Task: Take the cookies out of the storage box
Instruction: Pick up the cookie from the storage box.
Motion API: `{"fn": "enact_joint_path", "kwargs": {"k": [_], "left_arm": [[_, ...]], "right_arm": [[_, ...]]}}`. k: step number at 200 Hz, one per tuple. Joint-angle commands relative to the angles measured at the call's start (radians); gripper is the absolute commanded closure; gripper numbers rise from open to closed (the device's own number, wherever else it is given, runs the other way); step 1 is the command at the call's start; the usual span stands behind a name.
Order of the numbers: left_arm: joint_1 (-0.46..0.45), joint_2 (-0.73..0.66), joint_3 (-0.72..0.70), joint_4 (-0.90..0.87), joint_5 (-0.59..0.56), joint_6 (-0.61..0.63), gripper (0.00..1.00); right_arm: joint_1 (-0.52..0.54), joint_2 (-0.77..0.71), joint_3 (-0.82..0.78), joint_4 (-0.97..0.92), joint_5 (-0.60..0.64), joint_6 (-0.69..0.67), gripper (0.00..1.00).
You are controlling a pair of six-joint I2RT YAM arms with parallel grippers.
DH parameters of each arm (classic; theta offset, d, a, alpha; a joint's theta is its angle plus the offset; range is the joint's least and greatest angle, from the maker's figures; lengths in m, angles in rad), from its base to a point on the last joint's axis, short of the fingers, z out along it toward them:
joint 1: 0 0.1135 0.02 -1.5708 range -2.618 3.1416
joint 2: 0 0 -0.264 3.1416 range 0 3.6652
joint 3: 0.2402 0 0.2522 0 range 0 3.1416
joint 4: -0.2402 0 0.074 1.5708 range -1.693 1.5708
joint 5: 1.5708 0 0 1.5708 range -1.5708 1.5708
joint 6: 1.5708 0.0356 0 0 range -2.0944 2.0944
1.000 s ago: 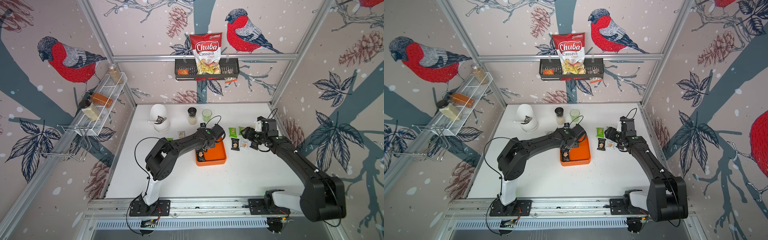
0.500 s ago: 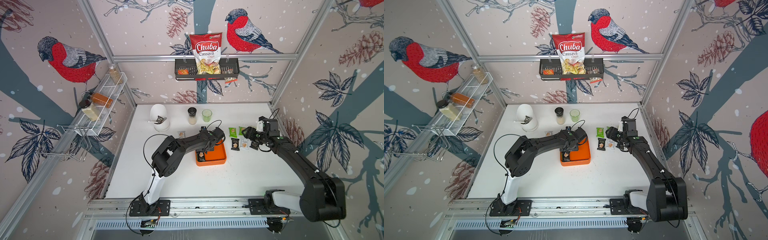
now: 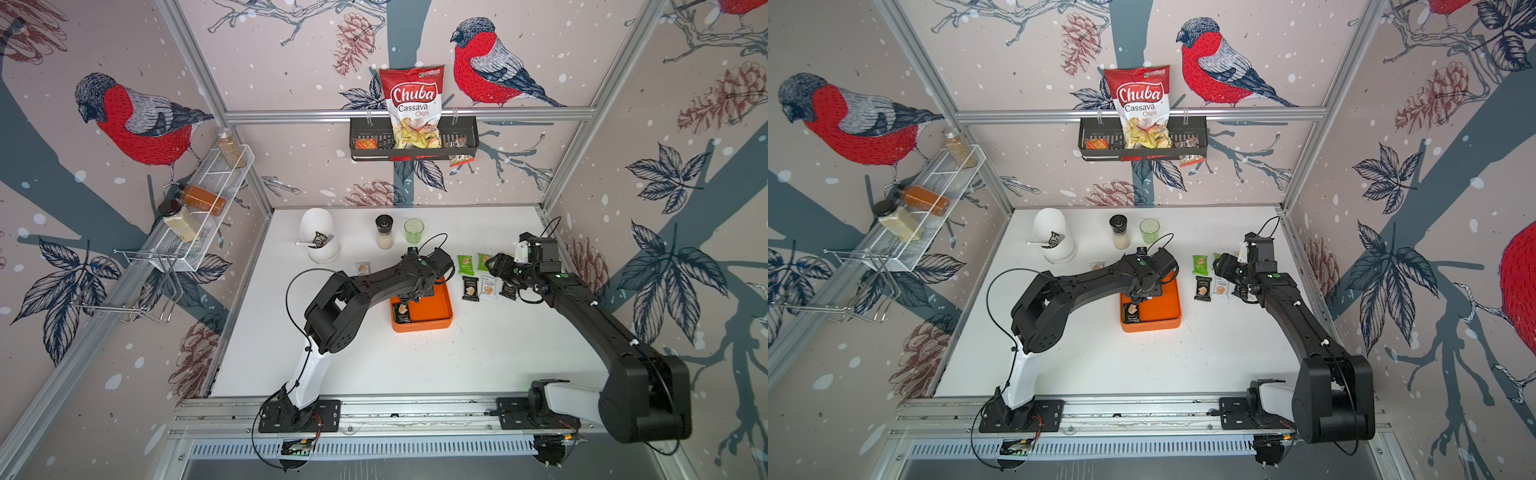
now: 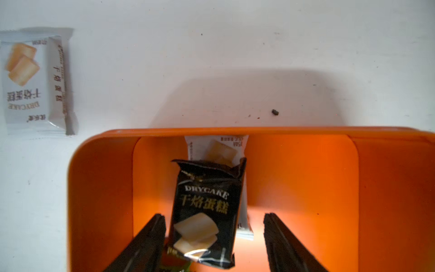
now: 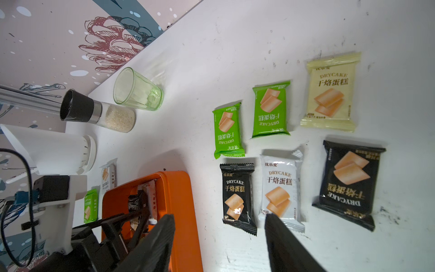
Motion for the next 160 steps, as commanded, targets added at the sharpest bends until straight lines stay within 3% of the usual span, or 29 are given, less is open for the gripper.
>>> {"fn": "enact_joint_path", "kwargs": {"k": [1,160], "left_arm": [[0.001,-0.017,0.005,-0.033,-0.025,0.016,0.29],[0.039,-0.004,-0.064,0.102,0.066,0.093,0.35]], "right_arm": [[-0.003,-0.002,0.002,0.020,0.004,-0.004,0.34],[-0.014,0.004,0.010,0.012,0.012,-0.007,0.34]]}}
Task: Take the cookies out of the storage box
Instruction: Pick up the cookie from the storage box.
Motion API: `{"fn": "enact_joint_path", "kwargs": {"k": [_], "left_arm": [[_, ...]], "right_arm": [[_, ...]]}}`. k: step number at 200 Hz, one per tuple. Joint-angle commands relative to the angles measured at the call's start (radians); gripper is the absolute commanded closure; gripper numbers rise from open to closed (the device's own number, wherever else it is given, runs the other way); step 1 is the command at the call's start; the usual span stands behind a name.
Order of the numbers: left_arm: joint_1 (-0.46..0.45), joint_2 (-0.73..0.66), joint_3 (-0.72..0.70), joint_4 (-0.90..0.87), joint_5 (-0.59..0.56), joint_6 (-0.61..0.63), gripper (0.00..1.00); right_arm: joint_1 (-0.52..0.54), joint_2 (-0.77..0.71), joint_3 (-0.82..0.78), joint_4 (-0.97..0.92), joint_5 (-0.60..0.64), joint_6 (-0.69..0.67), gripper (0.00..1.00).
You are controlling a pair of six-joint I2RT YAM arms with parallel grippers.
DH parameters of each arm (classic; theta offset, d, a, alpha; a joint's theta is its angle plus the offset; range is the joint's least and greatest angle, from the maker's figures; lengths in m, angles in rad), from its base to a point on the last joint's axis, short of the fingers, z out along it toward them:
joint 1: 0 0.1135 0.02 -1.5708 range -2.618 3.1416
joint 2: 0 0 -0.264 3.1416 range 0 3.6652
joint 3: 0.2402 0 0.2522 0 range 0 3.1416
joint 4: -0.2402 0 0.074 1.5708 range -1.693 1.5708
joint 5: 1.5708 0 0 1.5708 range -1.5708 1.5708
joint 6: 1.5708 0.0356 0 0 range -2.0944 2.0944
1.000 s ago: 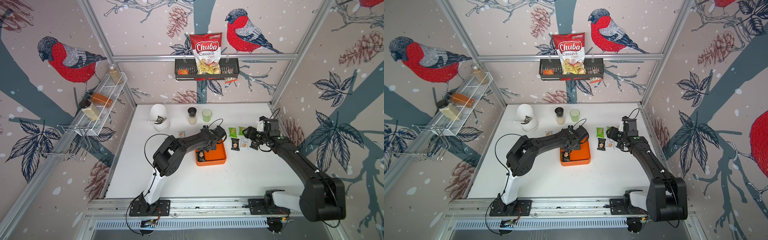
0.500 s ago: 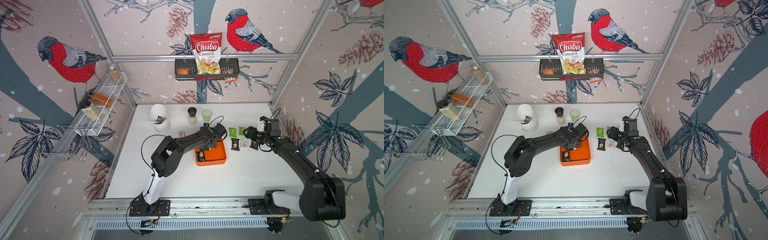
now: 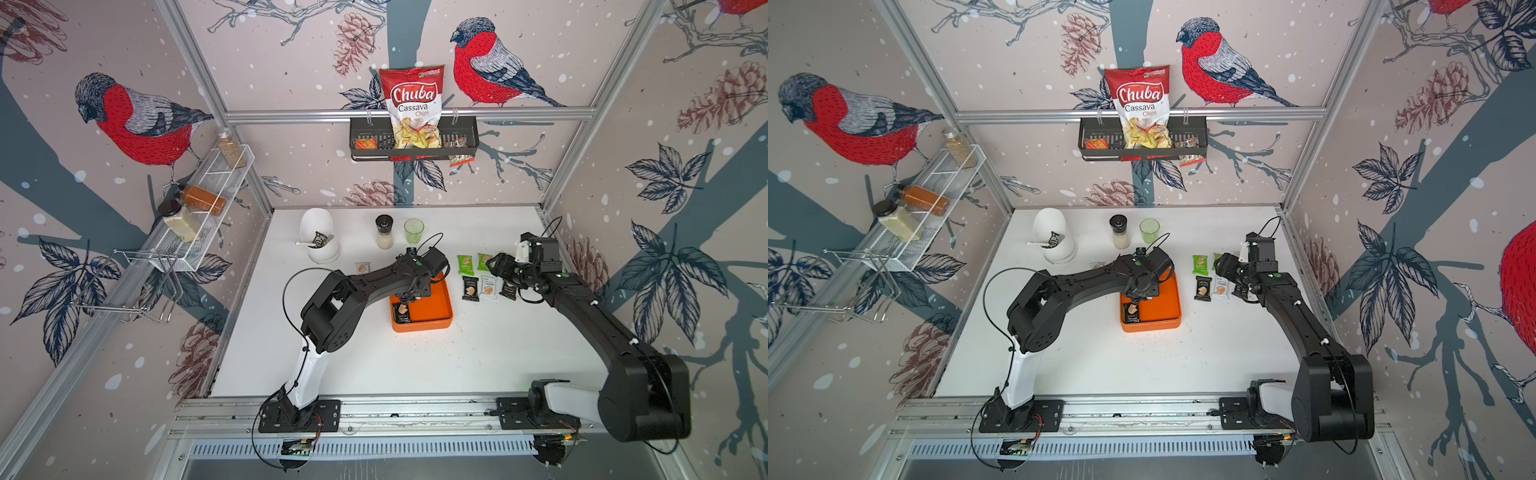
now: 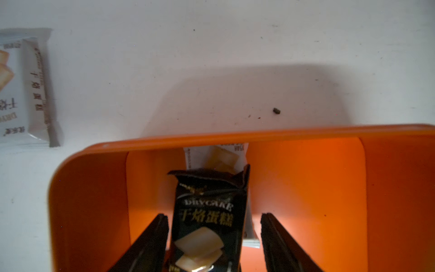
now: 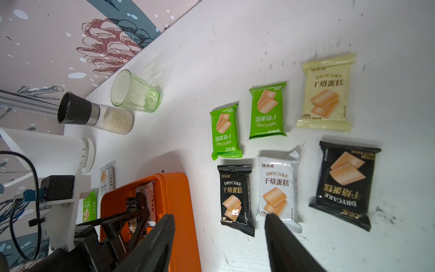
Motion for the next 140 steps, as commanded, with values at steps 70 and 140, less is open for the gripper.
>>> {"fn": "enact_joint_path", "kwargs": {"k": [70,140], "left_arm": [[0.019,0.007,-0.018,0.026,0.014,0.022,0.40],[0.020,-0.014,-0.015,0.030,0.007,0.020,0.59]], "right_arm": [[-0.012,0.002,0.010,0.012,0.013,-0.006,0.34],[-0.015,0.003,0.010,0.014,0.009,-0.006,0.34]]}}
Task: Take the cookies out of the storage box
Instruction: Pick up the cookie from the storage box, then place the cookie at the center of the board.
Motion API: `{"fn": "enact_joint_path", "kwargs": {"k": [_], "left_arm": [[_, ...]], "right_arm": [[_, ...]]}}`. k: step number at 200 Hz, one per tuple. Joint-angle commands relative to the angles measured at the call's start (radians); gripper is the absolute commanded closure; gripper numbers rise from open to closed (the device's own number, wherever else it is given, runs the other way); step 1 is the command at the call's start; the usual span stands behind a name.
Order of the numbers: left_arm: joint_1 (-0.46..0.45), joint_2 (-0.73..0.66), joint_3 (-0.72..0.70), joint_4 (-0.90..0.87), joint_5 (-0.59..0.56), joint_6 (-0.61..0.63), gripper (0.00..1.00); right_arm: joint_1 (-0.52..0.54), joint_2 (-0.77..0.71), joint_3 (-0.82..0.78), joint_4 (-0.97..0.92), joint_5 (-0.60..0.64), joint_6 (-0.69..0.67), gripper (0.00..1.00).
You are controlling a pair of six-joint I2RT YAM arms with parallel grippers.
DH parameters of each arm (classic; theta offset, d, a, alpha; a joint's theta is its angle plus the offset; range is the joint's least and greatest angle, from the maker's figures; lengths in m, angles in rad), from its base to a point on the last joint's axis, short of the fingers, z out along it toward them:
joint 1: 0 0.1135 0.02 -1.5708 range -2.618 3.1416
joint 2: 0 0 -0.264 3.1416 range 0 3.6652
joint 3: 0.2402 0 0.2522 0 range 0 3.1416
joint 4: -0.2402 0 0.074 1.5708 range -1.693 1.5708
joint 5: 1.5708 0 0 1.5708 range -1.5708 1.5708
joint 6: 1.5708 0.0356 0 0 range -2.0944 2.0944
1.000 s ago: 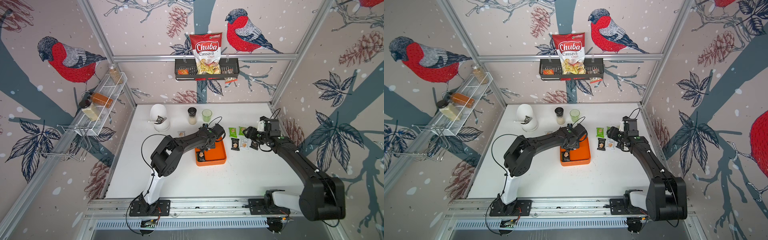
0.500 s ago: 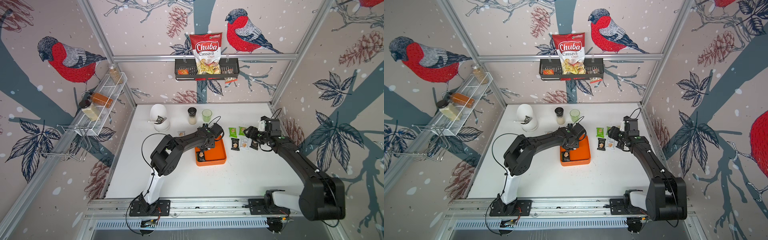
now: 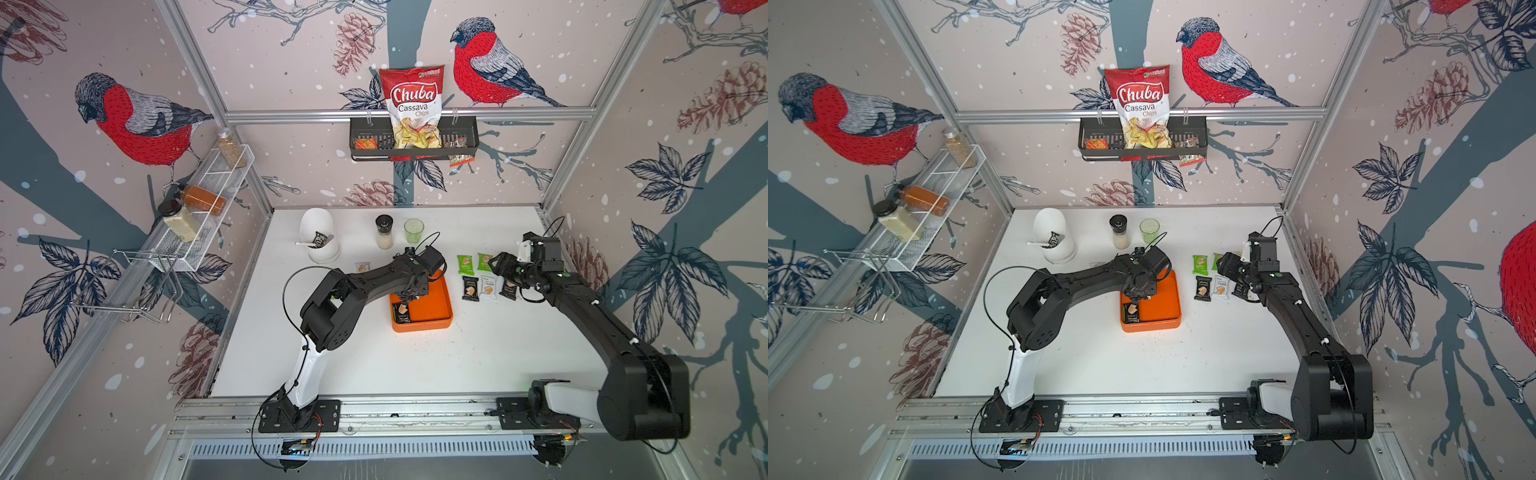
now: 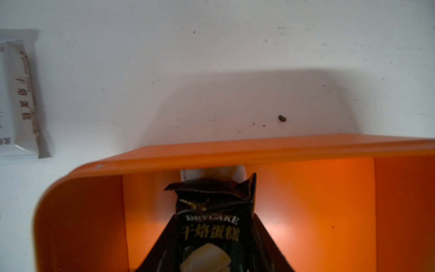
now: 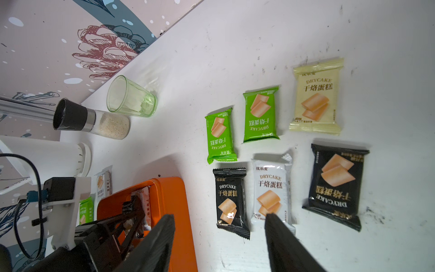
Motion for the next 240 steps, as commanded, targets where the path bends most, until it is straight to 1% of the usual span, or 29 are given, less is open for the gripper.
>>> {"fn": "enact_joint_path", "kwargs": {"k": [1,51,107,160,209,240], "left_arm": [[0.001,-0.019,0.001,0.002,-0.016,0.001,0.59],[0.002,-0.063,0.018,-0.011,-0.025,-0.002,0.59],[0.017,-0.149,0.009,-0.009,-0.029,-0.012,0.59],[0.082,-0.267,-0.100,0.011,-0.052,-0.014,0.59],[0.137,-0.374,-0.272,0.064,-0.078,0.005,0.59],[0.164,-0.409,-0.370,0.100,-0.073,0.008,0.59]], "right_arm": [[-0.001,0.000,0.006,0.014,0.003,-0.005,0.34],[-0.002,0.005,0.008,0.014,-0.005,-0.002,0.34],[0.000,0.013,0.006,0.017,-0.017,0.002,0.34],[0.003,0.013,0.002,0.019,-0.022,0.002,0.34],[0.003,0.011,-0.001,0.019,-0.020,0.001,0.34],[0.003,0.010,-0.002,0.018,-0.017,-0.002,0.34]]}}
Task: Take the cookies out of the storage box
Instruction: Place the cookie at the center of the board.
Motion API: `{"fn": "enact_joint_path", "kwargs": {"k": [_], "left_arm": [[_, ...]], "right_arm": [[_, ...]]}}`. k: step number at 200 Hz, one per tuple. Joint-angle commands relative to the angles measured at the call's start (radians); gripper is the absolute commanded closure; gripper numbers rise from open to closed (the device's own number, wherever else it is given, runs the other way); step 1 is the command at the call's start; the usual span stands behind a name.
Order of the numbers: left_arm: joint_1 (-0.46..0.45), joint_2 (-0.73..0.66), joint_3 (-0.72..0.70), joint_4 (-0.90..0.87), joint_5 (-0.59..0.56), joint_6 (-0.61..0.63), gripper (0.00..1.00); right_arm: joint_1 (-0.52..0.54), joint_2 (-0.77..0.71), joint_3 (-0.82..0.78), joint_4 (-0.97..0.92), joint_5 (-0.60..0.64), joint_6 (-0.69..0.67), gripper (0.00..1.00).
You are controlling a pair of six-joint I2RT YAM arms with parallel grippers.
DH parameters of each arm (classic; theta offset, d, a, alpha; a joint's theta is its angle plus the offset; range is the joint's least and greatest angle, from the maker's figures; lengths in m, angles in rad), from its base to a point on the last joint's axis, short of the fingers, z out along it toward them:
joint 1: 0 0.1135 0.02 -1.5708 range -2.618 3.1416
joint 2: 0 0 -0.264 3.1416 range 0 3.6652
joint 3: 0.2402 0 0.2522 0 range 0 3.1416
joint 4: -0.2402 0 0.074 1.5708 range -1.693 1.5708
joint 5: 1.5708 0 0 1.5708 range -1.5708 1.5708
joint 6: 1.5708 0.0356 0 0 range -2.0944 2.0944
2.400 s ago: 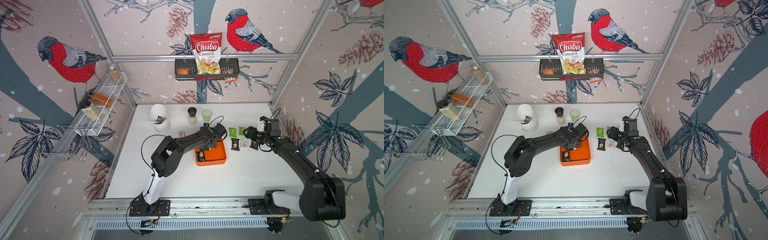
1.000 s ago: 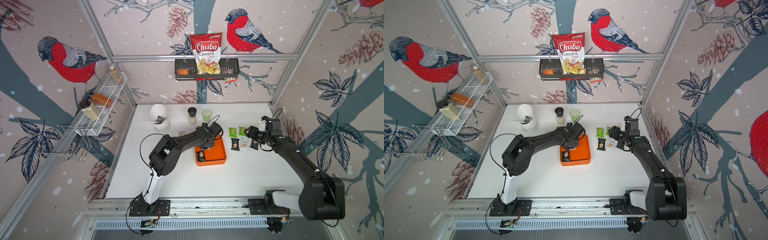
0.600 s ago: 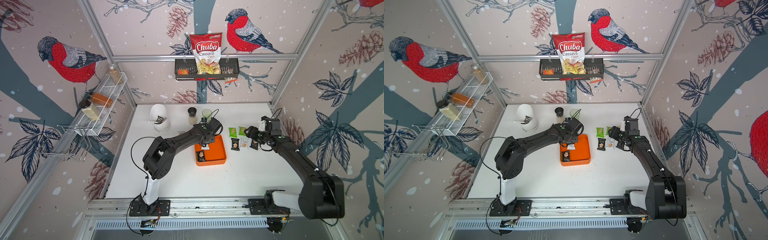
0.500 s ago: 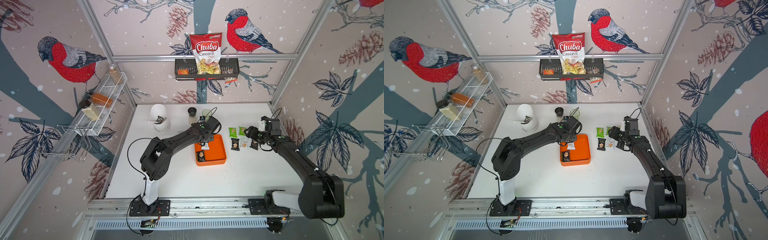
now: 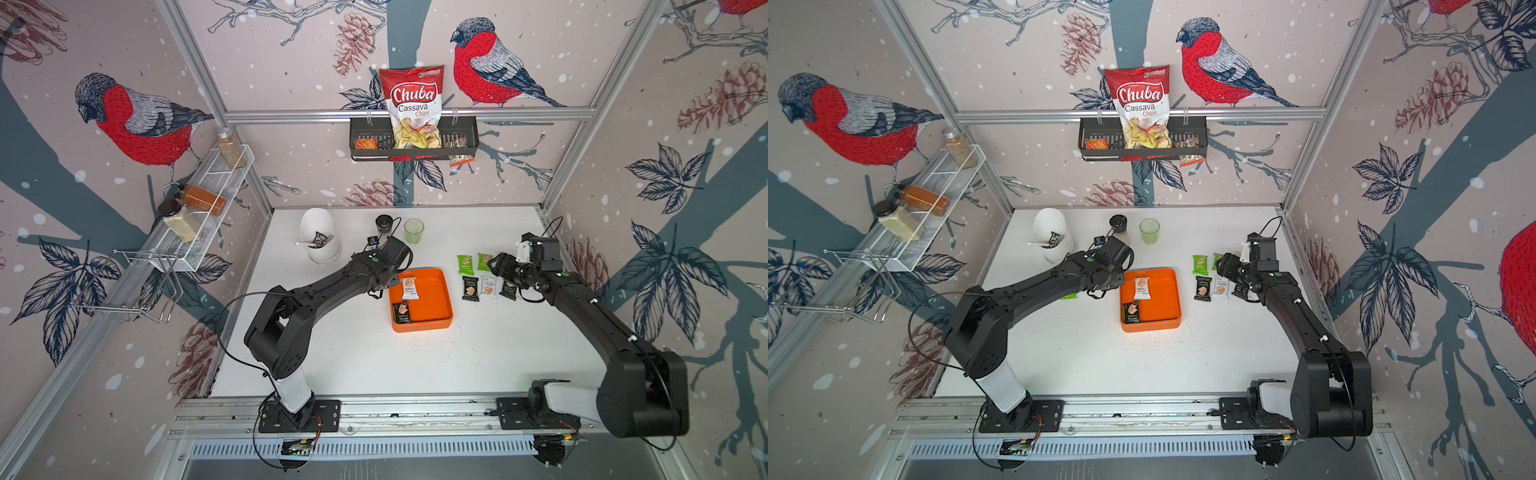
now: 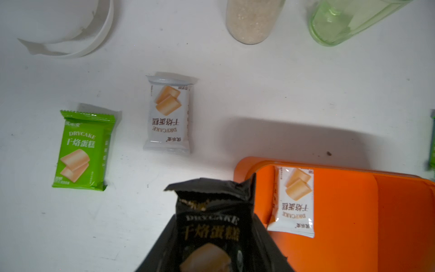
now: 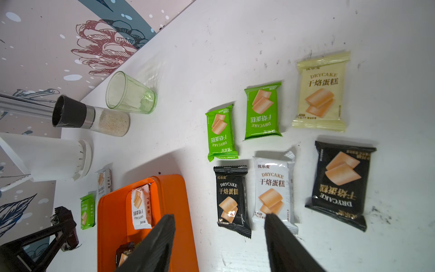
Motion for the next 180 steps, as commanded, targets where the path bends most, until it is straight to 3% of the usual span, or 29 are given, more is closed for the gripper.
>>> {"fn": "enact_joint_path", "kwargs": {"k": [1,66,180], "left_arm": [[0.016,-0.022,-0.054,0.052,-0.016,0.009,0.59],[0.022,0.016,-0.162,0.131,0.012,0.012,0.59],[0.021,0.084,-0.213,0.183,0.058,0.012,0.58]], "right_arm": [[0.001,-0.003,-0.001,0.018,-0.002,-0.002,0.34],[0.001,0.000,-0.001,0.014,0.005,-0.004,0.34],[0.002,-0.003,0.001,0.010,0.014,-0.008,0.34]]}}
